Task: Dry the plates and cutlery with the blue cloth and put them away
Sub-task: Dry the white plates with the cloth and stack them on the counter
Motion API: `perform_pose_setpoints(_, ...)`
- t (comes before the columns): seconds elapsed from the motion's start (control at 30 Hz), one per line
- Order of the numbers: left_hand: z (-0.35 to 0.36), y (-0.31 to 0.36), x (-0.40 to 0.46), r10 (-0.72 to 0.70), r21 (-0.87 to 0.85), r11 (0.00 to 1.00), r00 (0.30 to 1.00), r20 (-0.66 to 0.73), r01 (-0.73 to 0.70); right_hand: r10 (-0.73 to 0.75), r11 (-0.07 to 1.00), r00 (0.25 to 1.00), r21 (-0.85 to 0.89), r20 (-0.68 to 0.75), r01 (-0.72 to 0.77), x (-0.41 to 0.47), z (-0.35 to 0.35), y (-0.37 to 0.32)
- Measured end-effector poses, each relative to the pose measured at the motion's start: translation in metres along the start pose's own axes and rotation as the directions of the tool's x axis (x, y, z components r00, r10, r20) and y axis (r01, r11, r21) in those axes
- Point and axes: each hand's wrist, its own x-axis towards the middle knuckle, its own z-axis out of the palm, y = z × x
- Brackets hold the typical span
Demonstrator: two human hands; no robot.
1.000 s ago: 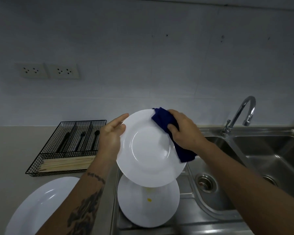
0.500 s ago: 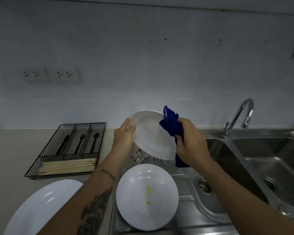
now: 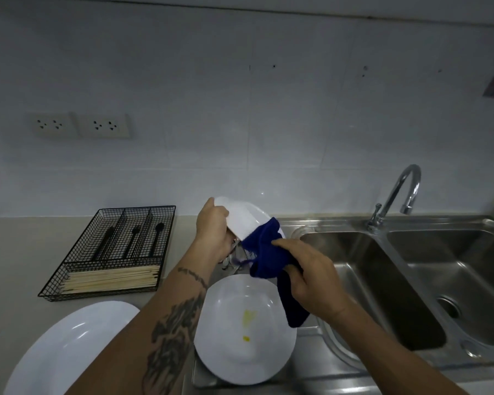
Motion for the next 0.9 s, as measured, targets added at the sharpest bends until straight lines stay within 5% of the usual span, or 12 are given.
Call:
perform_pose_setpoints(0.2,-0.013,-0.01,-0.002,0.101,0.311,0.943,0.993,0.067,-0.117,0.407,0.87,0.91,0.339,-0.079,-0.359,0.037,-0.019,-0.015)
perform_pose_setpoints(0.33,-0.01,-0.012,-0.016,0.164,0.36,0.909,0.974,0.154,-0.21,0.352,0.928,0.92,0.196,-0.172,-0.318,0.068,-0.02,-0.032)
perform_pose_setpoints(0.43,-0.011,-0.011,-0.017,0.211,0.295,0.923,0.967,0.144,-0.246,0.159,0.987,0.966,0.047,-0.201,-0.153,0.073,-0.01,-0.041)
perform_pose_setpoints(0.53,-0.019,-0.003,-0.014,0.233,0.196,0.948,0.967,0.104,-0.25,0.003,0.98,1.0,-0.198,0.008,-0.001,0.059,0.003,-0.035)
perform_pose_setpoints(0.63,-0.03,-0.003,-0.017,0.219,0.2,0.952,0.972,0.083,-0.231,0.167,0.971,0.983,-0.187,0.079,-0.15,0.049,0.006,-0.016)
perform_pose_setpoints(0.77,-0.04,-0.009,-0.017,0.18,0.212,0.957,0.979,0.094,-0.197,0.457,0.868,0.88,0.151,0.129,-0.473,0.055,0.006,-0.002)
perform_pose_setpoints(0.9,-0.036,-0.007,-0.016,0.169,0.249,0.947,0.974,0.154,-0.204,0.354,0.929,0.93,0.082,0.098,-0.362,0.069,0.001,-0.027)
